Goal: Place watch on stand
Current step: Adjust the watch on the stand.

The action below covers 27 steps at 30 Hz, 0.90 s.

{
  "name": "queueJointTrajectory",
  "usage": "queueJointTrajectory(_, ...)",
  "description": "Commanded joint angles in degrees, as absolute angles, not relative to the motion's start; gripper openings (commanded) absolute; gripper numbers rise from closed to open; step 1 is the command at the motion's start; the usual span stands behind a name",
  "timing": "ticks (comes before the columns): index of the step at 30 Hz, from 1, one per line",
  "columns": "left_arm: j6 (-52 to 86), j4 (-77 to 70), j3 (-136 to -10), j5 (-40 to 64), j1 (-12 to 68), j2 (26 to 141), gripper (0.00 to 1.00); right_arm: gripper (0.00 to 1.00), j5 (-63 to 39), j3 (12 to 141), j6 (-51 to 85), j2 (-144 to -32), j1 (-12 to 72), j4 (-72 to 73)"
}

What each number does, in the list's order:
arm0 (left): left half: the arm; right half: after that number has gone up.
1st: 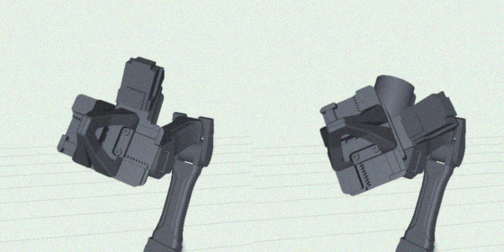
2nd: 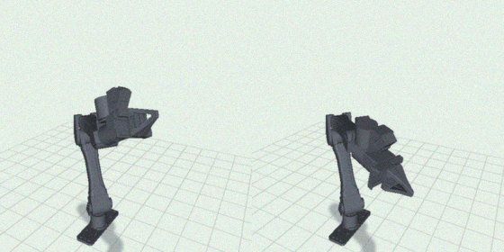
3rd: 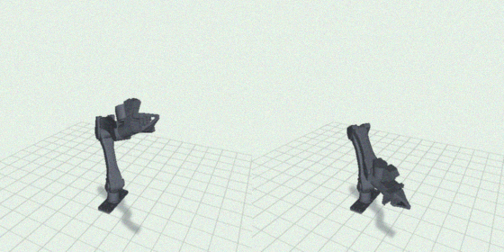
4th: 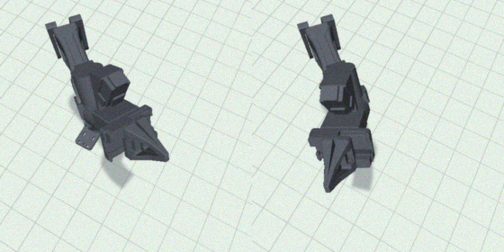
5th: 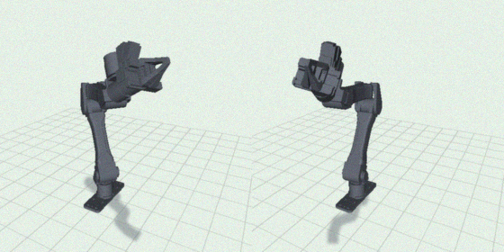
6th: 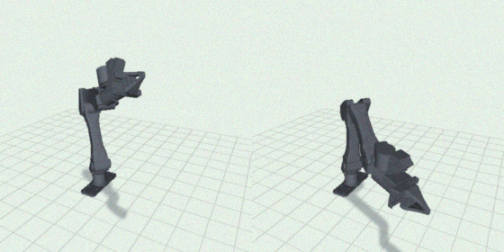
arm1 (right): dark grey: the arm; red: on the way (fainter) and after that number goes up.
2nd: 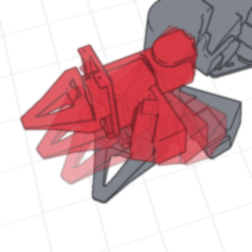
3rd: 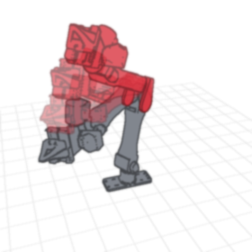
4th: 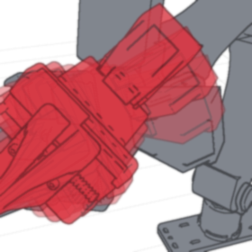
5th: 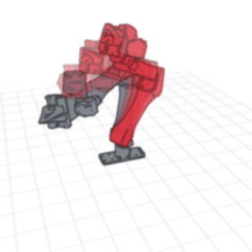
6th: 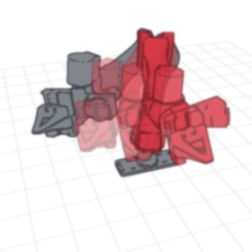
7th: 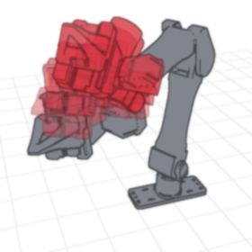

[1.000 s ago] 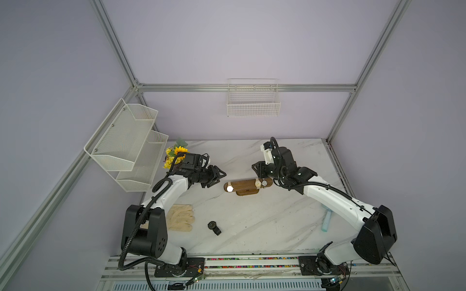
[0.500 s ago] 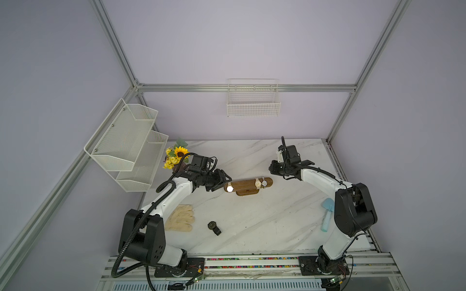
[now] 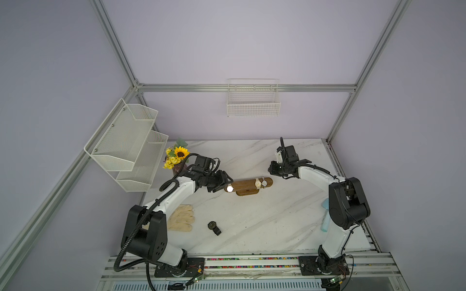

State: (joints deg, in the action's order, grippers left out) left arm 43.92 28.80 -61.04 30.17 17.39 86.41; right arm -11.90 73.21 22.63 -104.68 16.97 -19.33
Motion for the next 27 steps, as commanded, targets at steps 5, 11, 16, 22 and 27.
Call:
queueJointTrajectory(5, 44.53, 25.59, -60.27, 30.84, 18.54, 88.17, 0.58, 0.19, -12.81, 74.36, 22.03, -105.8, 16.86, -18.99)
queueJointTrajectory(11, 44.82, 24.89, -60.32, 31.2, 18.92, 89.21, 0.58, 0.18, -12.56, 74.0, 21.88, -105.82, 16.92, -19.64)
queueJointTrajectory(16, 45.43, 23.72, -59.9, 31.29, 19.3, 89.64, 0.58, 0.18, -12.88, 73.21, 22.15, -105.41, 17.64, -19.36)
queueJointTrajectory(22, 46.48, 21.8, -60.67, 31.9, 19.58, 90.94, 0.58, 0.18, -12.57, 73.45, 21.92, -105.82, 18.76, -19.87)
queueJointTrajectory(27, 45.99, 21.49, -62.59, 32.08, 19.64, 92.97, 0.58, 0.18, -12.55, 73.17, 22.03, -105.52, 19.33, -19.56)
